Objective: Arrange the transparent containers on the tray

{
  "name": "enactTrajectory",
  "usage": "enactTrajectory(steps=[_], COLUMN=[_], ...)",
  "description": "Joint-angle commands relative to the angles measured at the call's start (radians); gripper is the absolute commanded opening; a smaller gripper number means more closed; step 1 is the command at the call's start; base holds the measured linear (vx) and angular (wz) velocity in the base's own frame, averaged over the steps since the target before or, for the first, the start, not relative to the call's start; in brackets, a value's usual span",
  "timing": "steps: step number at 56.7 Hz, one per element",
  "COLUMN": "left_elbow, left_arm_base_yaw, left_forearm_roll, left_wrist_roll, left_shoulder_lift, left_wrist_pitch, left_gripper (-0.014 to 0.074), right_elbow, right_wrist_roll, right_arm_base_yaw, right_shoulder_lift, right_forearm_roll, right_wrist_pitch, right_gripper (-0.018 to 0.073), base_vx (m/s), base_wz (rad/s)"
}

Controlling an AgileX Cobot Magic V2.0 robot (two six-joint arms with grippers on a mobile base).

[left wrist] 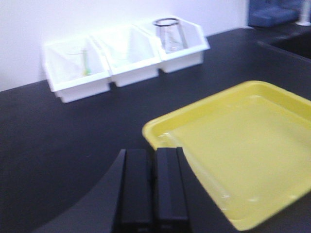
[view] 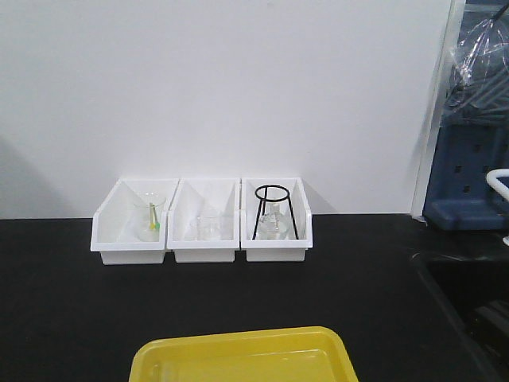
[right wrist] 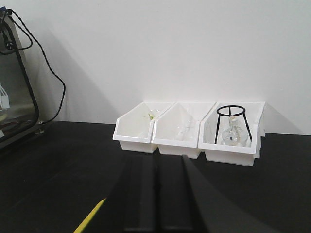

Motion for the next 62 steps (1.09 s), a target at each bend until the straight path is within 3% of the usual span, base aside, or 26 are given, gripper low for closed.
enactTrajectory(steps=[1,8,17,20,62], left_elbow=[0.077,0.22,0.366,0.349,0.348], left_arm_base_yaw=[0.081,0.156,0.175,0.175,0.173], left_forearm_roll=[-0.016,-0.015,-0.026,-0.021,-0.023], left_wrist_roll=[0.014,0.017,0.013,0.013,0.013], left_shoulder_lift=[-0.086,-0.2,-0.182,-0.181,-0.181], left_wrist_pitch=[-0.129,-0.14,-0.224,-0.182,-0.182], left_gripper=[-0.0008,-0.0008,-0.0008,-0.0008,-0.0008], right_elbow=[-0.028,-0.028,-0.028,-0.028,-0.028], right_wrist_roll=[-0.006,-0.006,-0.006,-0.006,-0.006], right_arm_base_yaw=[-0.003,-0.003,-0.003,-0.003,-0.003], right_shoulder_lift=[0.001,0.001,0.001,0.001,0.002], right_forearm_roll=[-0.032,-0.032,-0.032,-0.032,-0.032], right_wrist_pitch=[0.021,0.021,0.022,0.022,0.021], right_gripper=[-0.0013,-0.0013,-0.0013,-0.0013,-0.0011], base_vx=[0.0,0.0,0.0,0.0,0.0], base_wz=[0.0,0.0,0.0,0.0,0.0])
